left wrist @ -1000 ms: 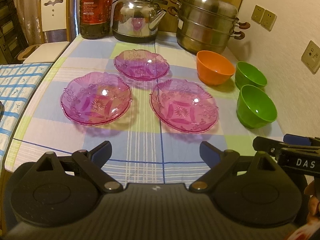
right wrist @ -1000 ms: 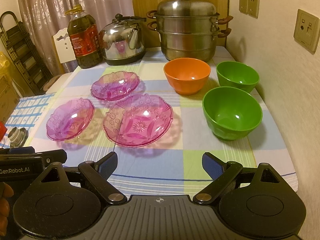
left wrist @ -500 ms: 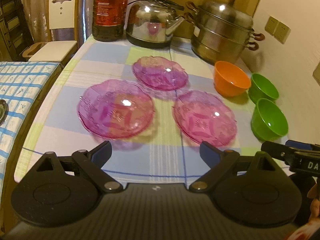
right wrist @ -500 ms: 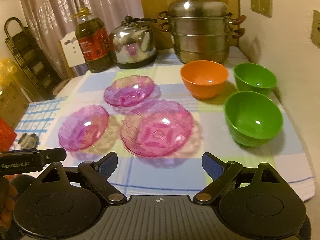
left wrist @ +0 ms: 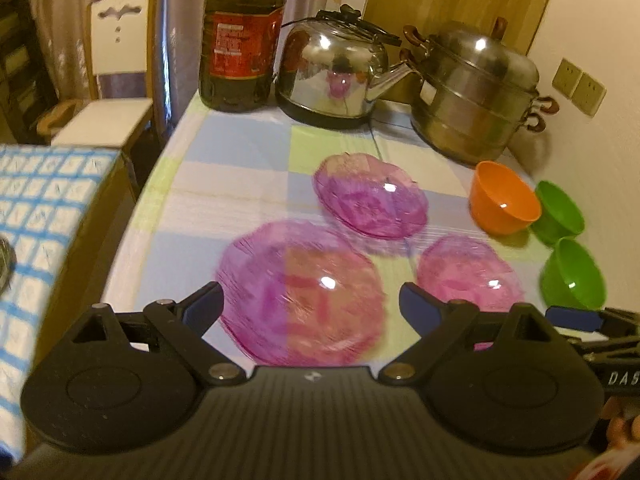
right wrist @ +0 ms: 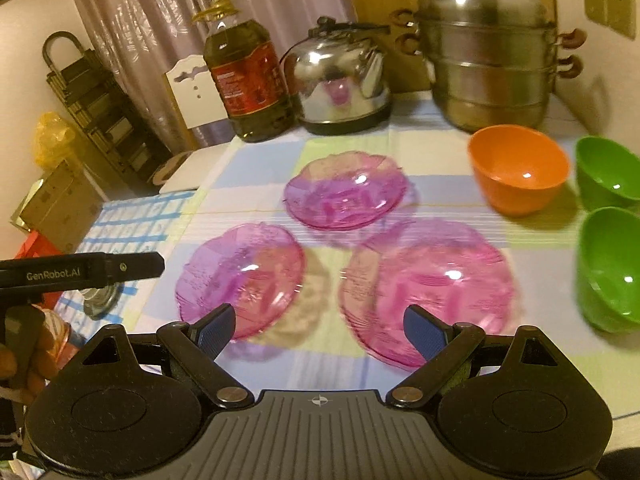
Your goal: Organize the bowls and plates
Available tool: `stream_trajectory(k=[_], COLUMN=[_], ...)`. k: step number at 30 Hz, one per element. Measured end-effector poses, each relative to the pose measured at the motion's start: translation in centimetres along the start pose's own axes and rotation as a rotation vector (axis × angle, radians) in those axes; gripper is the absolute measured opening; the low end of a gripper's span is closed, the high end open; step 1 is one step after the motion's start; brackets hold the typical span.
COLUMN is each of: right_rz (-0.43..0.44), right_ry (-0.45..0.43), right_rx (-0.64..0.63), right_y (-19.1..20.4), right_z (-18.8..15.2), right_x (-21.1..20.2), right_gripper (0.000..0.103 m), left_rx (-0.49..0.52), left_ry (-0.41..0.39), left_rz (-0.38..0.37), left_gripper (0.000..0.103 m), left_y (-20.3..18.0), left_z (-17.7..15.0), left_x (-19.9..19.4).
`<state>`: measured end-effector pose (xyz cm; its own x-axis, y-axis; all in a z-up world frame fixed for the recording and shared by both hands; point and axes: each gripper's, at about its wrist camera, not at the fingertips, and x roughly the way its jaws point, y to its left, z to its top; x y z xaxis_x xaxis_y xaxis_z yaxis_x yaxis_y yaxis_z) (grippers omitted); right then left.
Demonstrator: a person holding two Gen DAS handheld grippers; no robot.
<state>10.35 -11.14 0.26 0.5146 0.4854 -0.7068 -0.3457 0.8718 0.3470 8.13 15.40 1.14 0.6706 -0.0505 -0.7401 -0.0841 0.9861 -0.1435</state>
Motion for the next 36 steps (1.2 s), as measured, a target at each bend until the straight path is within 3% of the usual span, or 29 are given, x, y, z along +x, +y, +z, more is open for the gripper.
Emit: stream_trajectory(k=[5, 7, 13, 23, 26, 30, 32, 36], right_rz=[0.027, 0.038, 0.036, 0.008, -0.009, -0.017, -0.017, -0.020], right_ry=[0.038, 0.058, 0.084, 0.106, 0.121, 0.136, 0.144, 0.157], right_rx=[0.069, 0.080, 0.089, 0.067, 0.060, 0.067, 0.066, 0.068], right_y=[0.5, 0.8, 1.1, 1.6, 1.6, 1.3, 1.3, 1.5], right_z=[0.6, 0.6, 0.5, 0.3, 0.2, -0.1, -0.2, -0.2], right_x=[3.7, 5.3, 9.2, 13.0, 14.0, 14.7, 14.9, 15.2], right_gripper=[0.088, 0.072, 0.057, 0.046, 0.045, 0.041, 0.039, 0.031], left_rx=[0.070, 0.067, 0.055, 0.028, 0.024, 0.029, 0.023, -0.002], left_ry=[0.001, 0.012, 0.050, 0.092, 0.106, 0.123, 0.123, 0.134], left_rz=[0.022, 0.028, 0.016, -0.006, -0.017, -0.015, -0.006, 0.015], left_gripper=[0.093, 0.091, 0.082, 0.065, 0.057, 0.035, 0.033, 0.018], left_y=[2.6, 3.6, 5.8, 7.6, 7.6, 7.4, 7.3, 7.7], left_z=[1.0, 1.0, 0.4, -0.1, -0.3, -0.5, -0.6, -0.8], left_x=[2.6, 3.8, 7.4, 11.3, 12.0, 12.9, 13.1, 13.5])
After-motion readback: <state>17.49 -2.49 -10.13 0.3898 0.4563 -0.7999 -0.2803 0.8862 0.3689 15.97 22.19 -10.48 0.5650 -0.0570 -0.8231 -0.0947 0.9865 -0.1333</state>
